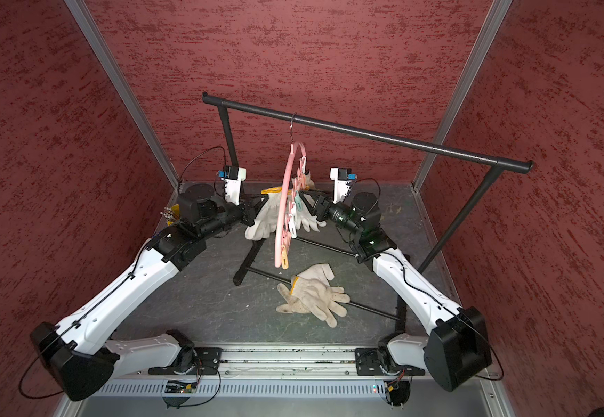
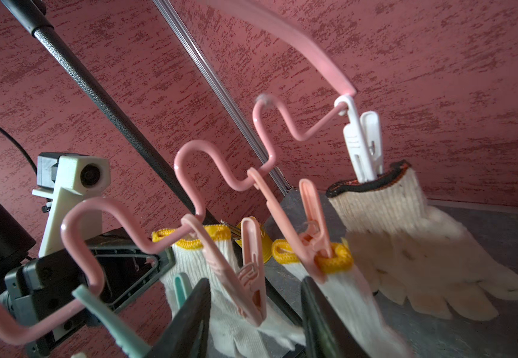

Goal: Clip the gloves onto a hanger to dry
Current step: Open the clamp at the hanger.

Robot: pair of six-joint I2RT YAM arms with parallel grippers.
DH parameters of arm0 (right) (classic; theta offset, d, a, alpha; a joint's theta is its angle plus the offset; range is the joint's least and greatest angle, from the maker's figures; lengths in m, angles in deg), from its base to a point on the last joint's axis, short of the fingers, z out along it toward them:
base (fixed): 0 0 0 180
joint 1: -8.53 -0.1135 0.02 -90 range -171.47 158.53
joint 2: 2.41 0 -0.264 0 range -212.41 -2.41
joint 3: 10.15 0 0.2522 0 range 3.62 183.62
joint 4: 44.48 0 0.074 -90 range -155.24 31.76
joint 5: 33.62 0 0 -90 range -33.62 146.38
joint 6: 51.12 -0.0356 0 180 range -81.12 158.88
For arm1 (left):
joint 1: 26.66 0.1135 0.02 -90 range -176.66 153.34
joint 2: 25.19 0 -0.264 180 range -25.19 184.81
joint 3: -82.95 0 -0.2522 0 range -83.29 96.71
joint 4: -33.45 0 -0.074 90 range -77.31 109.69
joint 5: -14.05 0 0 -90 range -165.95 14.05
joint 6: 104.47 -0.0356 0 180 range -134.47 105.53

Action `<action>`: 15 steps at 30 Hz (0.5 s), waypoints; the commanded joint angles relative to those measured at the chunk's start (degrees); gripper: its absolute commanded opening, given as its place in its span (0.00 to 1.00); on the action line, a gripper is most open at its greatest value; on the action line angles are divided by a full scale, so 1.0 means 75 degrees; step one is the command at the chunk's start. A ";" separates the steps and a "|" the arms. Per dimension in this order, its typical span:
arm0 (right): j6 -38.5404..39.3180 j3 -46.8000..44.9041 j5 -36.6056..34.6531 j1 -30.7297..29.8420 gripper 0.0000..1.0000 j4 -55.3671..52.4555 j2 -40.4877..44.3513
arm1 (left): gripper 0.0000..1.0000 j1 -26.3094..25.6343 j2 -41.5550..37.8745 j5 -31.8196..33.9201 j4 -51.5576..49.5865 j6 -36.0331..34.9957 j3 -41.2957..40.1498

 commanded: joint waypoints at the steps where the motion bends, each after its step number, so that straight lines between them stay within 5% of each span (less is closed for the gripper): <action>1: 0.0107 0.0230 0.0194 0.0053 0.47 0.0324 -0.0050 | 0.00 -0.0075 0.0329 0.0257 -0.0262 0.0338 0.0685; 15: 0.0315 0.0041 0.0440 0.0169 0.47 0.0319 0.0163 | 0.00 -0.0695 0.1371 0.0479 -0.0418 0.0471 0.2169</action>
